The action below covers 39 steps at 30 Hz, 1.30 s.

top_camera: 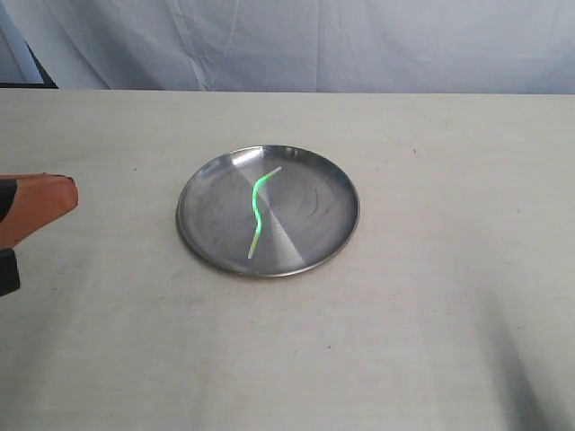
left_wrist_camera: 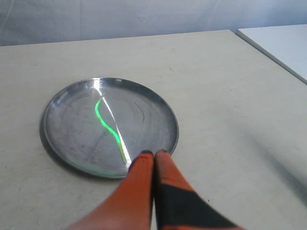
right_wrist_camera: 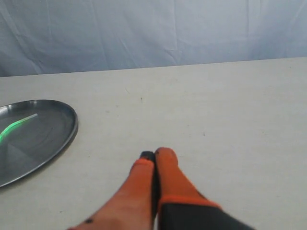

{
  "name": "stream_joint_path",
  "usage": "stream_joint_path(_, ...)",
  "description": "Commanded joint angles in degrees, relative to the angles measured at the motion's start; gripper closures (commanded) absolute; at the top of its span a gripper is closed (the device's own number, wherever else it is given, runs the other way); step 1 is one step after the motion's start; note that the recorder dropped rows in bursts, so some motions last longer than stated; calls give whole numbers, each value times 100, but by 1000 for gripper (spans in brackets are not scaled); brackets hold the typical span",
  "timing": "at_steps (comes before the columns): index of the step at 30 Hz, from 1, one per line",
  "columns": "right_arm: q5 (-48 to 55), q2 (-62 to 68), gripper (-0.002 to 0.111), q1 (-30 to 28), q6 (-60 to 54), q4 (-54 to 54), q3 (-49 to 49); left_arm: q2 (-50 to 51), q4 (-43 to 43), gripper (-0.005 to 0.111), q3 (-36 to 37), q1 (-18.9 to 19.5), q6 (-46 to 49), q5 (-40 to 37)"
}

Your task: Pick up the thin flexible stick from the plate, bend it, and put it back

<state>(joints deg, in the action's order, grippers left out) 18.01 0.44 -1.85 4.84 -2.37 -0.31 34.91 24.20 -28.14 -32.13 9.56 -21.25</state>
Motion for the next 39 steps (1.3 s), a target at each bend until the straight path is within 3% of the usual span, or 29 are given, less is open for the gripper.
stream_joint_path(1,-36,-44,108,-36,-15,12,31,-43,22,107,18,-22,9,30)
stream_joint_path(7,-36,-44,108,-36,-15,12,31,-99,11,107,102,-22,9,173)
stream_joint_path(11,-36,-44,108,-36,-15,12,31,-535,-612,107,302,215,114,128)
stream_joint_path(19,-36,-44,108,-36,-15,12,31,-2211,-713,107,1232,1812,101,17)
stream_joint_path(24,-36,-44,108,-36,-15,12,31,-3088,-713,107,2023,2400,92,43)
stream_joint_path(32,-36,-44,108,-36,-15,12,31,-3314,-756,107,2814,2425,-89,735)
stream_joint_path(39,-36,-44,108,-36,-15,12,31,-3491,-2266,107,2814,2284,-89,884)
